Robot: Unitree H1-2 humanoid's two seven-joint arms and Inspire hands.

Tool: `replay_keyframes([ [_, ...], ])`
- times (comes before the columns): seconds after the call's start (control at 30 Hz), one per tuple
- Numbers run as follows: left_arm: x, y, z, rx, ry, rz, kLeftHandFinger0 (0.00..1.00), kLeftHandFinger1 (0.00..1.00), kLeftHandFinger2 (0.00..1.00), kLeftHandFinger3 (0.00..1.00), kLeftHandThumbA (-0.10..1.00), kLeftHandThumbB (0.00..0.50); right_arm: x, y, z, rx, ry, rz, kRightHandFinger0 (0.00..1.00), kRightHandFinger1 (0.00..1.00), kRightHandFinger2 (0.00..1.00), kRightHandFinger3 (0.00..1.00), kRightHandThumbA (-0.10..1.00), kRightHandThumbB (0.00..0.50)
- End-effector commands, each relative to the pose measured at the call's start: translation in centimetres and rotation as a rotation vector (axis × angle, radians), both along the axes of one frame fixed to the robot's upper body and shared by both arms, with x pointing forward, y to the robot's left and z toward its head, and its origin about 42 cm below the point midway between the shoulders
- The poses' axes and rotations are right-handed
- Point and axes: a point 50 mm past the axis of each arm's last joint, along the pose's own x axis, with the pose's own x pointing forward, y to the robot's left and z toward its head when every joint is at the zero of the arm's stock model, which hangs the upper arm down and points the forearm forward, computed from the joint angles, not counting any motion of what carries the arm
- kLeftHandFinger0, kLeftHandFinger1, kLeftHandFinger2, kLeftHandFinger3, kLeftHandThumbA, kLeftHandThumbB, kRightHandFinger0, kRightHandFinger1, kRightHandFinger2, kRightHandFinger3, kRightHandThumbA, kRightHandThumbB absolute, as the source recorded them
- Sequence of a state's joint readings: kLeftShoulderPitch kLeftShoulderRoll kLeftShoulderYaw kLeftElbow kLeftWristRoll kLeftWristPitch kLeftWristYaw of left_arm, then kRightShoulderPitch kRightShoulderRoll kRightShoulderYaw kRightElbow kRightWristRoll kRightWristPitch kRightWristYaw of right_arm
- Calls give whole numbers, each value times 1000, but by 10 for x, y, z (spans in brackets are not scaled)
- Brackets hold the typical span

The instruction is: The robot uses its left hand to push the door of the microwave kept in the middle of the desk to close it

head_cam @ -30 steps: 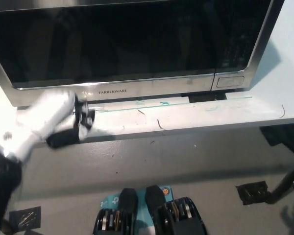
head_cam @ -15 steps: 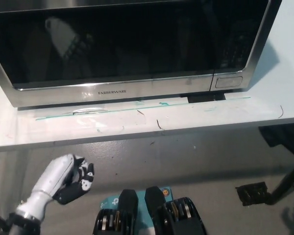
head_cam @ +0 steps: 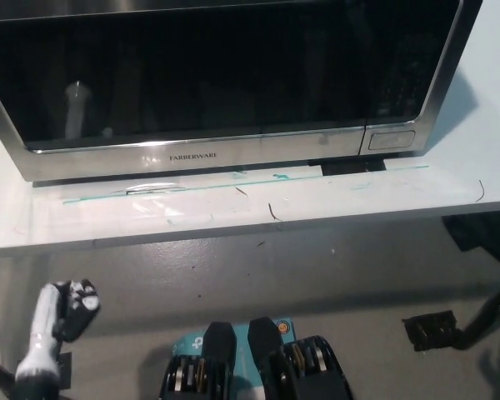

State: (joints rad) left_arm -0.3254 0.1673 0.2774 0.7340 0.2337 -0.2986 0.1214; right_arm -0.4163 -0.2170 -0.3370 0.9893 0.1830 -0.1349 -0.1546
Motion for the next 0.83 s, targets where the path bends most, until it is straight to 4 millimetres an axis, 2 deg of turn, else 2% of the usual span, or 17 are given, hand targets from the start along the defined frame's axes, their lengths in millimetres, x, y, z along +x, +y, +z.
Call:
replay_keyframes([
  [0.0, 36, 7, 23, -133, -24, 172, 48, 44, 194, 362, -100, 103, 24, -11, 26, -20, -97, -8, 1000, 1000, 1000, 1000, 146, 41],
  [0.03, 44, 7, 25, -171, -11, 194, 33, 35, 182, 358, -100, 97, 25, -11, 27, -20, -98, -5, 1000, 1000, 1000, 1000, 154, 39],
  [0.07, 55, 6, 28, -207, -5, 204, 71, 68, 216, 371, -100, 75, 26, -13, 27, -30, -89, 2, 1000, 1000, 1000, 1000, 177, 45],
  [0.2, 65, -1, 32, -275, -15, 217, 85, 103, 250, 375, -100, 97, 26, -13, 28, -25, -83, -10, 1000, 1000, 1000, 1000, 204, 57],
  [0.23, 70, -6, 33, -300, -24, 210, 83, 102, 238, 360, -100, 84, 32, -14, 33, -15, -107, -8, 1000, 1000, 1000, 982, 187, 57],
  [0.27, 69, -7, 32, -293, -29, 196, 62, 77, 215, 350, -100, 74, 32, -14, 33, -23, -106, -2, 1000, 1000, 1000, 979, 193, 60],
  [0.3, 69, -9, 31, -287, -24, 197, 42, 61, 205, 341, -100, 86, 31, -13, 33, -26, -98, 0, 1000, 1000, 1000, 978, 208, 61],
  [0.37, 69, -11, 30, -295, -14, 197, 42, 72, 214, 340, -100, 92, 32, -13, 33, -53, -71, -1, 1000, 1000, 1000, 970, 237, 70],
  [0.53, 68, -17, 28, -281, 13, 183, 41, 72, 218, 353, -100, 87, 31, -11, 32, -18, -99, -7, 1000, 1000, 1000, 1000, 153, 40],
  [0.63, 69, -16, 29, -266, 9, 175, 27, 52, 189, 335, -100, 98, 31, -10, 32, -24, -107, -6, 1000, 1000, 1000, 968, 163, 53],
  [0.7, 70, -15, 31, -275, 12, 175, 65, 100, 239, 354, -100, 92, 31, -10, 33, -9, -119, -9, 1000, 1000, 1000, 985, 156, 52],
  [0.8, 69, -12, 30, -291, 8, 178, 82, 114, 256, 378, -100, 79, 31, -11, 32, -10, -108, -10, 1000, 1000, 1000, 1000, 189, 55],
])
